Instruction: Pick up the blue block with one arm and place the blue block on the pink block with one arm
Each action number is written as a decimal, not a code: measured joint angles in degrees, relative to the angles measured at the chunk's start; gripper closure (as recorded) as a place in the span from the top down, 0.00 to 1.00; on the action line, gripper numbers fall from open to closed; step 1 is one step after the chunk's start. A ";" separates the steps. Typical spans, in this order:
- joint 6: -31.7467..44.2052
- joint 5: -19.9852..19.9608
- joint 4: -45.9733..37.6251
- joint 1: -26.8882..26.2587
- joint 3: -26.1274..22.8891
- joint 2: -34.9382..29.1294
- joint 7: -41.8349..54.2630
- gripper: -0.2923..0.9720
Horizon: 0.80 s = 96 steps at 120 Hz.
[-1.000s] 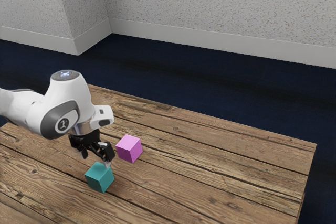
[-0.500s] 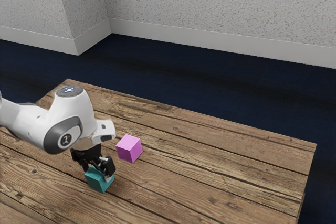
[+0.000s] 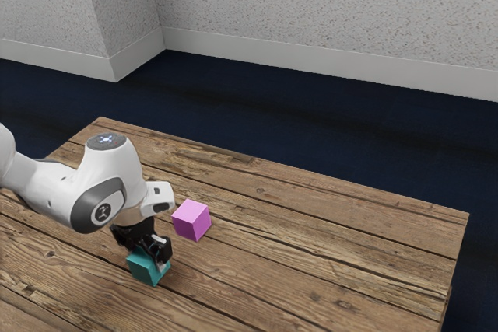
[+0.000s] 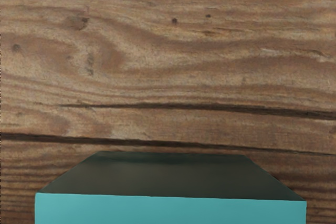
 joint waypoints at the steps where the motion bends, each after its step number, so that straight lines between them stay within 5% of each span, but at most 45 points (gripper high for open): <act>1: -0.18 0.02 0.21 0.00 0.03 -0.08 -0.01 0.55; 30: -10.95 0.36 11.45 1.10 1.00 -1.72 -0.38 0.54; 51: -17.91 -0.68 25.85 1.40 -0.17 8.23 -0.56 0.54; 84: -21.77 -1.96 31.17 0.80 -1.90 12.08 -0.57 0.54; 96: -22.39 -2.14 32.29 0.80 -2.24 13.18 0.07 0.62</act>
